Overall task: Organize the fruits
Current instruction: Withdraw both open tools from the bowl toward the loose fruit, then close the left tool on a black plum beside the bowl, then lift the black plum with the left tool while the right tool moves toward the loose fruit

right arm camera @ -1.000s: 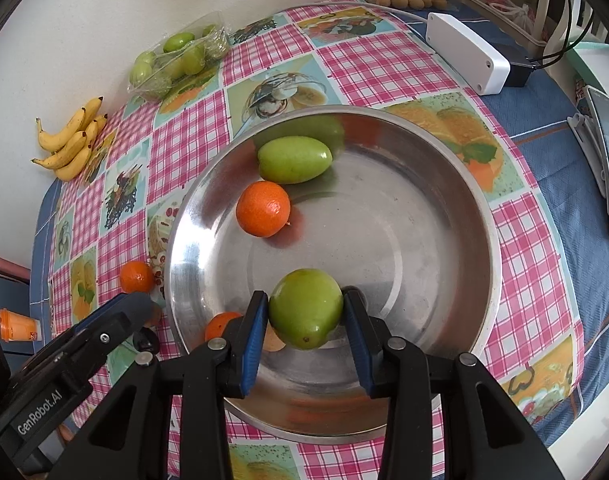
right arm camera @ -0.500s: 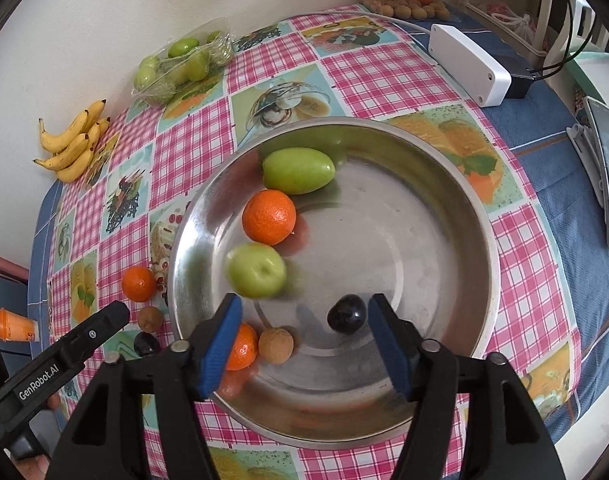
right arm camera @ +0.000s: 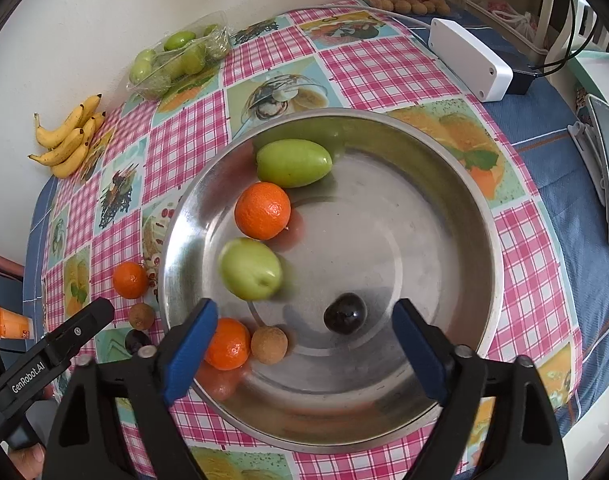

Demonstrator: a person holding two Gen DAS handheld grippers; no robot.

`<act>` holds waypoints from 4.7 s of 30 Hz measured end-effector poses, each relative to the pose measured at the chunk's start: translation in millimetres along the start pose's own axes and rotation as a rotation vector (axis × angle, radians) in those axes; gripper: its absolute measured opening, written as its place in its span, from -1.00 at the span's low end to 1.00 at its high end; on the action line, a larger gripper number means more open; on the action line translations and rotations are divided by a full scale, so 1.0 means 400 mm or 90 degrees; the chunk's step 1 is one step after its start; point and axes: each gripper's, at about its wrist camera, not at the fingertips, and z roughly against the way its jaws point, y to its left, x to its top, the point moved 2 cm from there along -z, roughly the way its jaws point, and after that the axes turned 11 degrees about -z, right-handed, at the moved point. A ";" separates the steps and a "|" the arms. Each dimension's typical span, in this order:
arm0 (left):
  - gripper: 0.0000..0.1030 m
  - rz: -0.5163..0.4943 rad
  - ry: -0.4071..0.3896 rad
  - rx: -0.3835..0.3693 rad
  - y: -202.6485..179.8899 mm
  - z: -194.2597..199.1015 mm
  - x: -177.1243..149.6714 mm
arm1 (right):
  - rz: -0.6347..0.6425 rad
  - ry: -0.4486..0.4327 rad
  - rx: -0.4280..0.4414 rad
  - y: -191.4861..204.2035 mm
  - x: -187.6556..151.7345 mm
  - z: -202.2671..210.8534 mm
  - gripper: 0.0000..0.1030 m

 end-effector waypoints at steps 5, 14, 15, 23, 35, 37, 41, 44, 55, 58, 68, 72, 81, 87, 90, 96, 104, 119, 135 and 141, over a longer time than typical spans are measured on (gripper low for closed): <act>1.00 -0.010 -0.012 0.015 0.004 0.000 -0.001 | 0.007 -0.004 -0.001 0.002 0.001 -0.001 0.87; 1.00 -0.030 -0.038 0.025 0.008 0.011 0.000 | 0.031 -0.010 -0.003 0.013 -0.005 0.000 0.90; 1.00 -0.029 -0.043 0.024 0.008 0.014 0.000 | 0.032 -0.010 -0.002 0.014 -0.006 -0.001 0.90; 1.00 -0.016 -0.046 0.024 0.039 0.025 -0.004 | 0.027 -0.015 0.012 0.019 -0.011 0.002 0.91; 1.00 0.001 -0.081 0.063 0.134 0.075 0.008 | 0.083 -0.018 -0.002 0.083 -0.036 -0.005 0.91; 1.00 0.006 -0.085 0.061 0.154 0.083 0.010 | 0.092 -0.016 0.003 0.098 -0.042 -0.006 0.91; 1.00 0.022 -0.095 0.060 0.192 0.098 0.012 | 0.104 -0.016 0.018 0.134 -0.055 -0.002 0.91; 1.00 0.036 -0.100 0.047 0.220 0.107 0.011 | 0.118 -0.011 0.040 0.172 -0.069 0.003 0.90; 1.00 0.052 -0.078 0.021 0.252 0.100 -0.004 | 0.147 0.040 0.038 0.262 -0.129 -0.036 0.90; 1.00 0.046 -0.060 0.024 0.236 0.084 -0.008 | 0.155 0.050 0.024 0.265 -0.138 -0.051 0.91; 1.00 0.048 0.011 -0.029 0.170 0.012 -0.031 | 0.097 0.024 0.005 0.198 -0.095 -0.026 0.90; 0.97 0.035 0.036 -0.059 0.133 -0.010 -0.039 | 0.042 0.007 0.006 0.144 -0.059 -0.010 0.90; 0.60 0.012 0.079 -0.120 0.061 -0.044 -0.056 | -0.010 0.001 0.019 0.097 -0.033 0.005 0.90; 0.30 -0.034 0.097 -0.112 0.008 -0.060 -0.062 | -0.001 0.004 0.019 0.106 -0.042 0.007 0.91; 0.08 -0.041 0.102 -0.114 0.001 -0.066 -0.067 | -0.001 0.005 0.019 0.105 -0.043 0.008 0.90; -0.06 -0.038 0.098 -0.118 0.001 -0.071 -0.063 | 0.001 0.008 0.018 0.108 -0.044 0.005 0.90; -0.39 -0.043 0.101 -0.122 0.001 -0.071 -0.062 | 0.006 0.009 0.014 0.112 -0.045 0.001 0.90; -0.49 -0.004 0.058 -0.146 0.051 -0.019 -0.036 | 0.018 0.003 0.026 0.129 -0.046 0.003 0.91; -0.50 0.142 -0.026 -0.077 0.304 0.066 -0.011 | 0.125 0.015 0.118 0.304 -0.115 -0.001 0.89; -0.49 0.151 -0.026 -0.079 0.320 0.065 -0.014 | 0.172 0.047 0.103 0.356 -0.147 -0.044 0.25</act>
